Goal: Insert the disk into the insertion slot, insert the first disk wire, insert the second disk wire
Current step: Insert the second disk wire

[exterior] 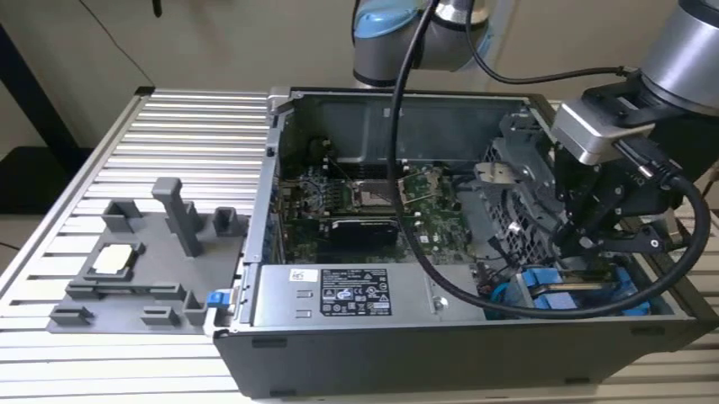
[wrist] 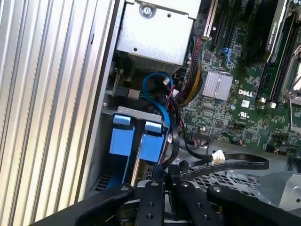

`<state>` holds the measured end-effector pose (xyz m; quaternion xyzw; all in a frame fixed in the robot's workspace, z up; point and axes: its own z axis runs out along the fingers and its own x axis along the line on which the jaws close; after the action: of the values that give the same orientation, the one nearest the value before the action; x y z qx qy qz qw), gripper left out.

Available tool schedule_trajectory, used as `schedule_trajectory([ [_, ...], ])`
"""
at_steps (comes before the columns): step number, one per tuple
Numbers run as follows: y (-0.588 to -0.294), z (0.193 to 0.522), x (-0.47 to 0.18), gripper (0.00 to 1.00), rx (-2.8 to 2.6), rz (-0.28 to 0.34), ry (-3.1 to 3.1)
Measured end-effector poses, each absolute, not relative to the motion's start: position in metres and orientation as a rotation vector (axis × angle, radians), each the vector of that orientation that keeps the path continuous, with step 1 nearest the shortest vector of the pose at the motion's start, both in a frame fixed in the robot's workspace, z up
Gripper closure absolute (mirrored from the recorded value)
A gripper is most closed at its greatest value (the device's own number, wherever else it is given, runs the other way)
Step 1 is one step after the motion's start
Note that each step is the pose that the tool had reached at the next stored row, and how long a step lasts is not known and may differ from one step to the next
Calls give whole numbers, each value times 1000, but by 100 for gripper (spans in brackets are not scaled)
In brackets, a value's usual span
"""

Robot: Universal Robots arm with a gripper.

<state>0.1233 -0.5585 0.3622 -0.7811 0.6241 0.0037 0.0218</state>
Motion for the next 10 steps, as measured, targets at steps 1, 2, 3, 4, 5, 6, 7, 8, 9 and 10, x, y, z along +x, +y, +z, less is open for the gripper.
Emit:
schedule_trajectory([
  [1,-559,362,124,84,-2421,13,1936],
  [2,-559,362,126,84,-2421,14,1937],
  [3,-559,362,127,84,-2421,16,1939],
  [4,-559,362,128,84,-2421,17,1941],
  [5,-559,361,128,84,-2419,18,1944],
  [6,-559,361,128,84,-2413,18,1952],
  [7,-559,361,129,84,-2400,17,1968],
  [8,-559,360,129,84,-2386,17,1984],
  [9,-560,360,129,84,-2372,16,2002],
  [10,-560,360,129,84,-2359,16,2017],
])
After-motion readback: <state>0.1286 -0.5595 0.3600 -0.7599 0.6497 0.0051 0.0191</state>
